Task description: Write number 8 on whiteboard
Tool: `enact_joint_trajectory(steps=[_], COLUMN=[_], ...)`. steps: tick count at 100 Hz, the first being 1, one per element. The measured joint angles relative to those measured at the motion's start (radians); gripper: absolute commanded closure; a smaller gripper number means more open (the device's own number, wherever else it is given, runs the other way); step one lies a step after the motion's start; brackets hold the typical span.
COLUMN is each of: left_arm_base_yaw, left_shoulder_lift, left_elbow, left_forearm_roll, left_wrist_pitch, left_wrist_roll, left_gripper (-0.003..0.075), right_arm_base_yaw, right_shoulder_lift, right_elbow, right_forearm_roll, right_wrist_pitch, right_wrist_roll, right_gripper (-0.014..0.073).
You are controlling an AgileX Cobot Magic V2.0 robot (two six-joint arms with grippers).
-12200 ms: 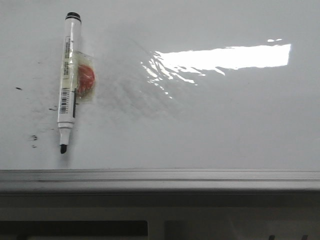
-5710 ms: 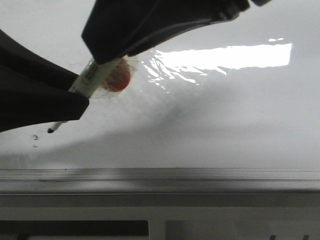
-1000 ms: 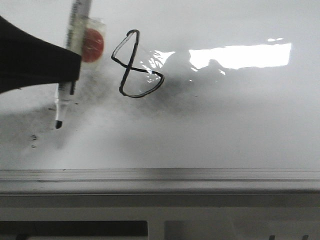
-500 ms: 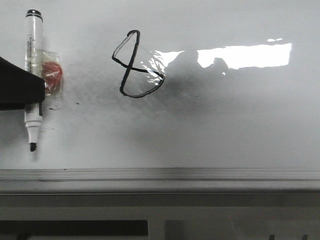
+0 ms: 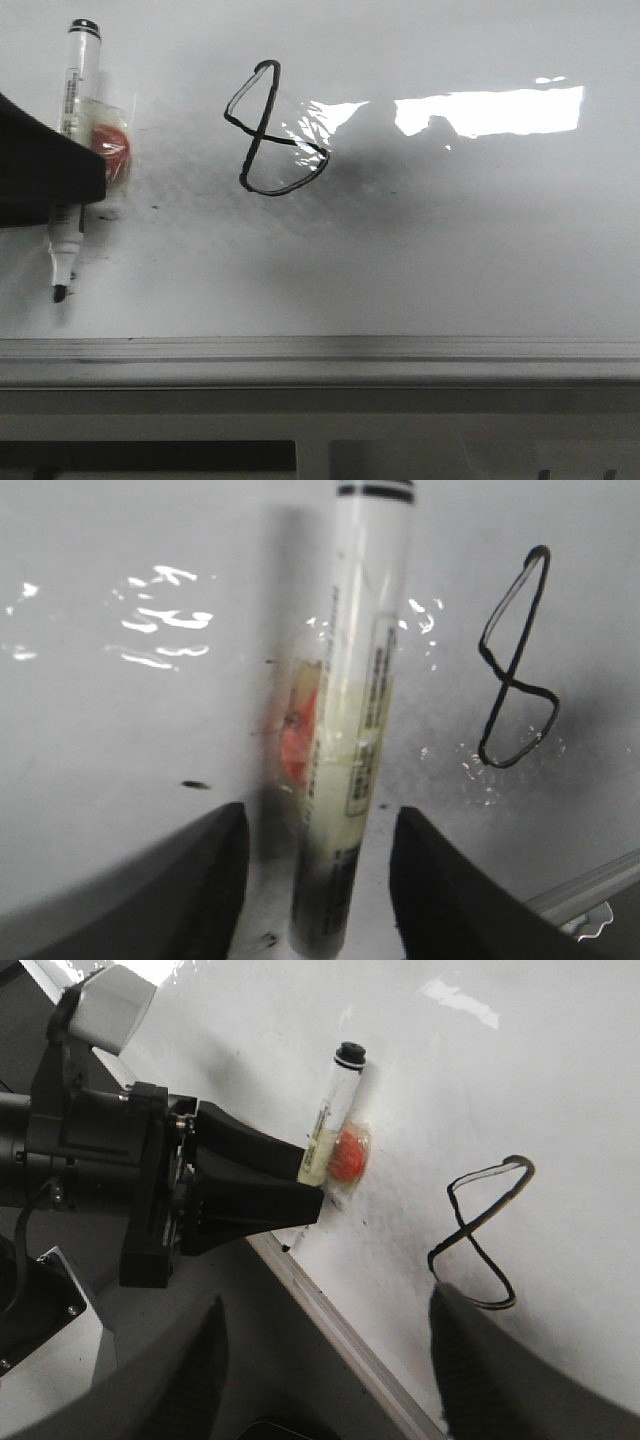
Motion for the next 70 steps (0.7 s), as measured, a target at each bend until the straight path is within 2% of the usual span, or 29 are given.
enact_joint_trajectory(steps=[5, 10, 16, 17, 23, 28, 32, 37, 45, 63, 70], left_arm_base_yaw=[0.0, 0.0, 0.0, 0.0, 0.0, 0.0, 0.0, 0.0, 0.0, 0.0, 0.0], left_shoulder_lift=[-0.004, -0.011, -0.024, -0.026, -0.051, -0.079, -0.106, -0.142, -0.203, -0.355, -0.411], left_elbow=[-0.002, -0.002, -0.002, -0.002, -0.002, -0.002, -0.002, -0.002, 0.005, 0.05, 0.083], left_forearm_roll=[0.0, 0.0, 0.0, 0.0, 0.0, 0.0, 0.002, 0.012, 0.047, 0.135, 0.158], left_wrist_pitch=[0.0, -0.009, -0.015, -0.015, -0.015, -0.015, -0.015, -0.015, -0.017, -0.022, -0.016], left_wrist_roll=[0.0, 0.0, 0.0, 0.0, 0.0, 0.0, 0.0, 0.004, 0.016, 0.046, 0.048], left_gripper=[0.0311, 0.0311, 0.0311, 0.0311, 0.0312, 0.0328, 0.0382, 0.0496, 0.0742, 0.0741, 0.0741], right_arm_base_yaw=[0.0, 0.0, 0.0, 0.0, 0.0, 0.0, 0.0, 0.0, 0.0, -0.002, -0.002], right_shoulder_lift=[-0.002, -0.002, -0.004, -0.006, -0.018, -0.036, -0.059, -0.094, -0.164, -0.379, -0.465], right_elbow=[0.0, 0.0, 0.0, 0.0, 0.004, 0.014, 0.027, 0.059, 0.124, 0.358, 0.451], right_forearm_roll=[0.0, -0.01, -0.028, -0.033, -0.056, -0.079, -0.094, -0.121, -0.175, -0.328, -0.361], right_wrist_pitch=[0.0, 0.0, 0.002, 0.004, 0.006, -0.001, -0.015, -0.045, -0.138, -0.414, -0.479], right_wrist_roll=[0.0, 0.0, 0.0, 0.0, 0.0, 0.0, 0.0, 0.0, 0.0, 0.0, 0.0], right_gripper=[0.025, 0.0335, 0.0508, 0.0508, 0.0664, 0.0657, 0.0657, 0.0657, 0.0657, 0.0657, 0.0657])
